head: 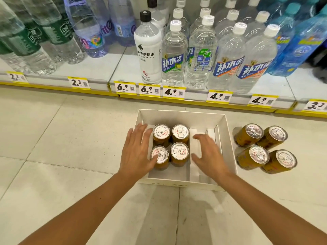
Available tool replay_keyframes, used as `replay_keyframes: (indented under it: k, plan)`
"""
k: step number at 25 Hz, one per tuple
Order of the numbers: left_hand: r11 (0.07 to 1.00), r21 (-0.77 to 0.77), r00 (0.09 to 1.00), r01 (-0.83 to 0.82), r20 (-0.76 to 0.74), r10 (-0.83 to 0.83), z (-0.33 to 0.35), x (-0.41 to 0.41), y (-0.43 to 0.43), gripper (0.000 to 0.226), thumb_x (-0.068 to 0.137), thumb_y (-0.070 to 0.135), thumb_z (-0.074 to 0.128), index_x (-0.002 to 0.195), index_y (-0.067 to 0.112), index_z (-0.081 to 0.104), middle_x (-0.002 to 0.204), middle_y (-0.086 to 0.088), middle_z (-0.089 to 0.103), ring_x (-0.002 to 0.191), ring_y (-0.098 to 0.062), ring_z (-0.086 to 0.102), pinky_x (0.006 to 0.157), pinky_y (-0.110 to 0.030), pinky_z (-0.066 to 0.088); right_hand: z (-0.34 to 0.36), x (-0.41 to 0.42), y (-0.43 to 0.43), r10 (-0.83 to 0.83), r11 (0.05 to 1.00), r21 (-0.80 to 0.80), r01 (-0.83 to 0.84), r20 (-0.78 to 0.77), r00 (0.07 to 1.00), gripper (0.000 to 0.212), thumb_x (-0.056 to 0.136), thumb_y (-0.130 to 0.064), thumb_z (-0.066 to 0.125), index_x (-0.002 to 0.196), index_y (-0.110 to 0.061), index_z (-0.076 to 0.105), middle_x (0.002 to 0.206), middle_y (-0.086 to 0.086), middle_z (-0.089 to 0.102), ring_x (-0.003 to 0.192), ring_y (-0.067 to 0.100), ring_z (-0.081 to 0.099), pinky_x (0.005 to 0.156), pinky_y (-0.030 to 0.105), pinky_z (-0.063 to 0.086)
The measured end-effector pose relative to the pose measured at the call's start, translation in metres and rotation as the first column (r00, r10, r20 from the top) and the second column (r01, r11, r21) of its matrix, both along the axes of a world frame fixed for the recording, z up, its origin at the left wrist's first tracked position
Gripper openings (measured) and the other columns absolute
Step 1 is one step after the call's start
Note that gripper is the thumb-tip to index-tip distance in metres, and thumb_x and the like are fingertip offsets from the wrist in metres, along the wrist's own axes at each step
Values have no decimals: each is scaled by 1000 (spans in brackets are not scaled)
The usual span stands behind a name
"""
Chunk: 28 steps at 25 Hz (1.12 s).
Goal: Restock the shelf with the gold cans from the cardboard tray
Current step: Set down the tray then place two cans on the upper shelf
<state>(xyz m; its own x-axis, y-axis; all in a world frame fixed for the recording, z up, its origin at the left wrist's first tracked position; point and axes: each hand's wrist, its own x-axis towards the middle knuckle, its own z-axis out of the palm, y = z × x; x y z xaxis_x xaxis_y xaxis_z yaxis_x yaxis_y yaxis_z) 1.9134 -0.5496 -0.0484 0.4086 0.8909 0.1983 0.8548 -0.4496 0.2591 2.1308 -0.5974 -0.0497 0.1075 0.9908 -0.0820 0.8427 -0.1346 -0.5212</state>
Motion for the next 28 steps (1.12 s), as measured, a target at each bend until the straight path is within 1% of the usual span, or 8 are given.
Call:
replay_keyframes:
  k: [2, 4, 7, 11, 18, 23, 26, 28]
  plan:
    - [982, -187, 999, 13, 42, -6, 0, 6, -2, 88, 64, 38, 78, 136, 12, 35, 143, -8, 41, 130, -27, 45, 102, -40, 44, -20, -11, 1, 17, 973, -226, -53, -158, 987, 71, 72, -21, 74, 132, -17, 37, 132, 5, 48, 123, 23, 47, 101, 34, 41]
    - [875, -485, 997, 4, 71, 35, -6, 13, 2, 102, 60, 41, 81, 142, 15, 25, 148, -3, 33, 133, -22, 39, 105, -36, 41, -31, -13, 8, -71, 930, -367, -32, -262, 962, 87, 61, -23, 83, 132, -17, 33, 132, 5, 50, 121, 23, 49, 98, 37, 44]
    - [729, -683, 996, -43, 29, 86, -21, 20, 11, 115, 52, 40, 87, 143, 15, 21, 147, -5, 37, 134, -24, 39, 110, -41, 38, -40, -13, 19, -126, 920, -392, 11, -268, 955, 95, 52, -29, 88, 130, -14, 36, 128, 6, 55, 118, 24, 52, 98, 40, 45]
    - [706, -704, 994, -81, -8, 107, -33, 21, 20, 106, 48, 39, 89, 135, 14, 32, 138, -7, 49, 127, -24, 46, 105, -40, 43, -50, -18, 24, -125, 936, -350, 25, -265, 956, 95, 39, -46, 84, 120, -20, 42, 118, 6, 61, 114, 25, 54, 93, 45, 48]
    - [759, -649, 991, -55, -131, -40, -35, 22, 24, 94, 46, 42, 89, 121, 16, 38, 122, -10, 54, 114, -26, 51, 91, -40, 49, -53, -21, 23, -100, 961, -276, 9, -316, 943, 85, 50, -31, 88, 121, -15, 44, 118, 4, 63, 110, 22, 58, 91, 36, 49]
    - [758, -651, 994, 19, 92, 54, -37, 19, 23, 73, 51, 36, 84, 109, 23, 42, 103, 1, 68, 92, -19, 65, 79, -37, 57, -41, -19, 23, -137, 978, -198, 69, -350, 927, 69, 50, -34, 86, 108, -22, 51, 105, -3, 69, 97, 17, 65, 80, 34, 54]
    - [754, -656, 941, 41, 280, 193, -5, 15, 22, 69, 50, 29, 87, 105, 24, 46, 89, 16, 64, 81, 0, 63, 67, -9, 51, -16, -13, 18, -196, 977, -166, 136, -429, 882, 61, 50, -30, 88, 97, -17, 51, 93, -4, 67, 86, 11, 64, 70, 24, 53]
    - [755, -654, 884, 54, 382, 268, 35, 13, 22, 68, 49, 22, 89, 103, 24, 48, 85, 19, 61, 78, 3, 60, 60, -4, 48, 17, -8, 16, -207, 977, -147, 154, -493, 845, 59, 53, -22, 88, 97, -13, 51, 86, -8, 64, 77, -3, 61, 60, 9, 47]
